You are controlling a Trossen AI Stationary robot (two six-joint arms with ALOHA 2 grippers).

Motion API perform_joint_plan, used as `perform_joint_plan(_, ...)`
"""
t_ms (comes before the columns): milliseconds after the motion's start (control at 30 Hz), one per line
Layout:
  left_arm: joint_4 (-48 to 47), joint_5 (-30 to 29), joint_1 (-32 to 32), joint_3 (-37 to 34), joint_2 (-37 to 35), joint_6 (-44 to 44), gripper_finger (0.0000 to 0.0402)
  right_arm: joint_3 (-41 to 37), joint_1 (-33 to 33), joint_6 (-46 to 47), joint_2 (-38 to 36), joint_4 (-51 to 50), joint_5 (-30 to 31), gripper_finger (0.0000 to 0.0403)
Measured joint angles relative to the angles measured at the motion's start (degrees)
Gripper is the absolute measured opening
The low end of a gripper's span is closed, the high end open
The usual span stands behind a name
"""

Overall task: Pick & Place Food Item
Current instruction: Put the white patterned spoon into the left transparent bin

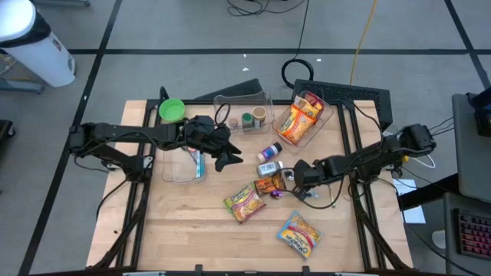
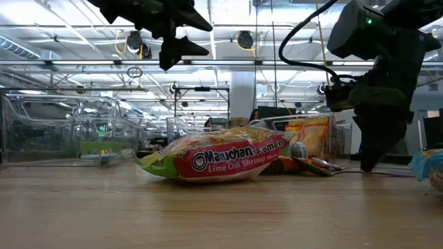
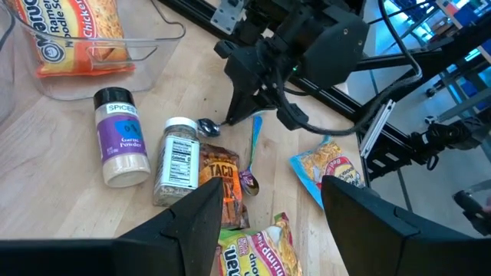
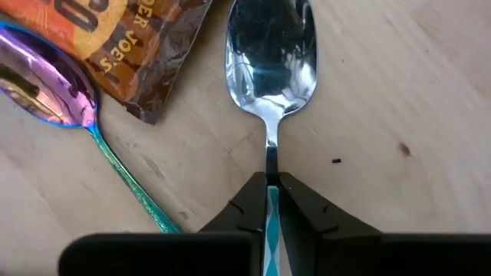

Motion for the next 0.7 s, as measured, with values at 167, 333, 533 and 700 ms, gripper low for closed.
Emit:
perform_joint_plan(167, 0.0, 0.0, 0.0, 0.0, 0.0, 0.0, 0.023, 2.2, -1.9, -0.2, -5.9, 2.6, -0.6, 0.0006)
perform_joint_plan(333, 0.2, 0.0, 0.0, 0.0, 0.0, 0.0, 0.023, 6.9, -4.7, -4.5, -15.8, 11.3, 5.8, 0.0004)
perform_joint_plan(533, 1.8, 0.0, 0.0, 0.0, 0.0, -1.9, 0.023, 11.4, -9.7, -14.8, -25.8, 24.3, 13.7, 0.0003)
perform_joint_plan(700, 11.4, 0.0, -0.2, 0.0, 0.0, -5.9, 0.023, 12.8, -12.6, -18.8, -27.5, 28.7, 16.0, 0.0003)
